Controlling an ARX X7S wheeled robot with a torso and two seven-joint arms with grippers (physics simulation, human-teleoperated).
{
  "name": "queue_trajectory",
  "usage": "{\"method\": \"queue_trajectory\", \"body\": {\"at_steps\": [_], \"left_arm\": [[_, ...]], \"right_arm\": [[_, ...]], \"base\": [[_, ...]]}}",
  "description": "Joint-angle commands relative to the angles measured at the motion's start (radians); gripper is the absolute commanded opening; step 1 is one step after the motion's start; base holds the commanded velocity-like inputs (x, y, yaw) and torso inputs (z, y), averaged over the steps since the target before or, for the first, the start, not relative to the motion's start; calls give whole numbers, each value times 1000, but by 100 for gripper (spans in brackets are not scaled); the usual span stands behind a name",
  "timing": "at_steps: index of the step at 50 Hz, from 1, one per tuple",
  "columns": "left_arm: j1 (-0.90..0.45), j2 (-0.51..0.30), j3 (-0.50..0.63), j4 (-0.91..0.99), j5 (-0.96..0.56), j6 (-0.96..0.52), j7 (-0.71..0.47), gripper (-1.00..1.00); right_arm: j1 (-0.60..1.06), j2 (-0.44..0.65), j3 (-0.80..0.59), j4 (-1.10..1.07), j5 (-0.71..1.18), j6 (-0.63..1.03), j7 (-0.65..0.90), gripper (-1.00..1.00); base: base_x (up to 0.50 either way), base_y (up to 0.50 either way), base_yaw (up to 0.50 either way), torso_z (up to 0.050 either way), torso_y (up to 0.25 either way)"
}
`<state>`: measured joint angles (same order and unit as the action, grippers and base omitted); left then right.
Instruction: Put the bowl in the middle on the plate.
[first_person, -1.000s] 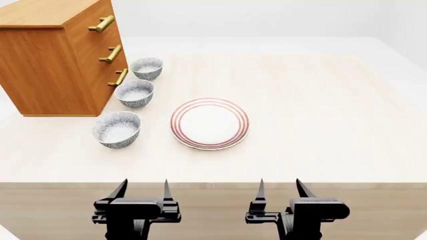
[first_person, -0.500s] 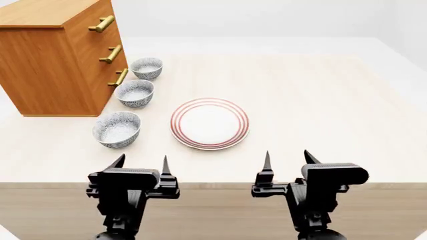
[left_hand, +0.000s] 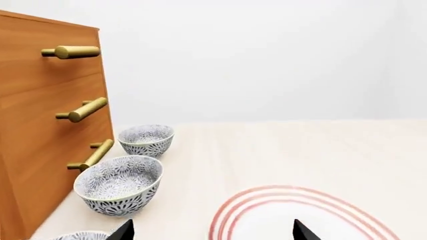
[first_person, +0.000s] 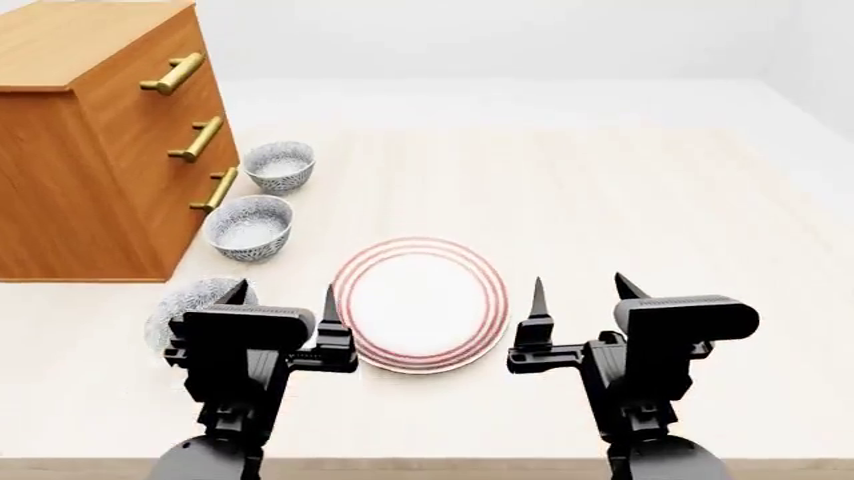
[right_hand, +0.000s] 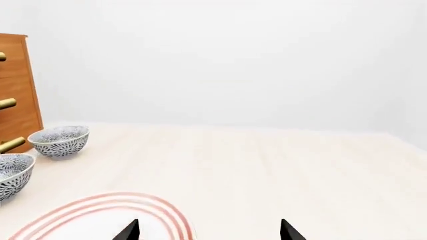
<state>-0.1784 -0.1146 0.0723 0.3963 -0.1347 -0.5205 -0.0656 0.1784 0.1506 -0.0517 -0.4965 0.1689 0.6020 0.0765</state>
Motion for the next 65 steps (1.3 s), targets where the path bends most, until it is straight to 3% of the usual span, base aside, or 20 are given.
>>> {"method": "queue_trajectory", "body": {"at_steps": [1, 32, 41, 50, 51, 53, 65], "left_arm": [[-6, -12, 9, 6, -11, -6, -12, 100], [-1, -37, 32, -17, -23, 27, -37, 100], [-6, -45, 34, -4, -37, 4, -41, 100], [-118, -64, 48, 115, -57, -301, -94, 100], [-180, -59, 36, 147, -79, -440, -104, 100], [-224, -59, 25, 161, -100, -512, -100, 100], [-417, -69, 16, 76, -129, -718, -99, 100]], "right_arm": [[9, 7, -5, -2, 11, 6, 5, 100], [6, 20, -23, 19, 30, -20, 20, 100], [7, 29, -40, 17, 33, -20, 18, 100], [16, 37, -42, 15, 38, -7, 24, 100], [12, 38, -38, 14, 42, -12, 23, 100], [8, 39, -35, 14, 45, -16, 24, 100], [-1, 42, -30, 22, 58, -33, 27, 100]], "base": [[500, 0, 0, 0, 0], [500, 0, 0, 0, 1], [0, 0, 0, 0, 0], [0, 0, 0, 0, 0], [0, 0, 0, 0, 0], [0, 0, 0, 0, 0], [0, 0, 0, 0, 0]]}}
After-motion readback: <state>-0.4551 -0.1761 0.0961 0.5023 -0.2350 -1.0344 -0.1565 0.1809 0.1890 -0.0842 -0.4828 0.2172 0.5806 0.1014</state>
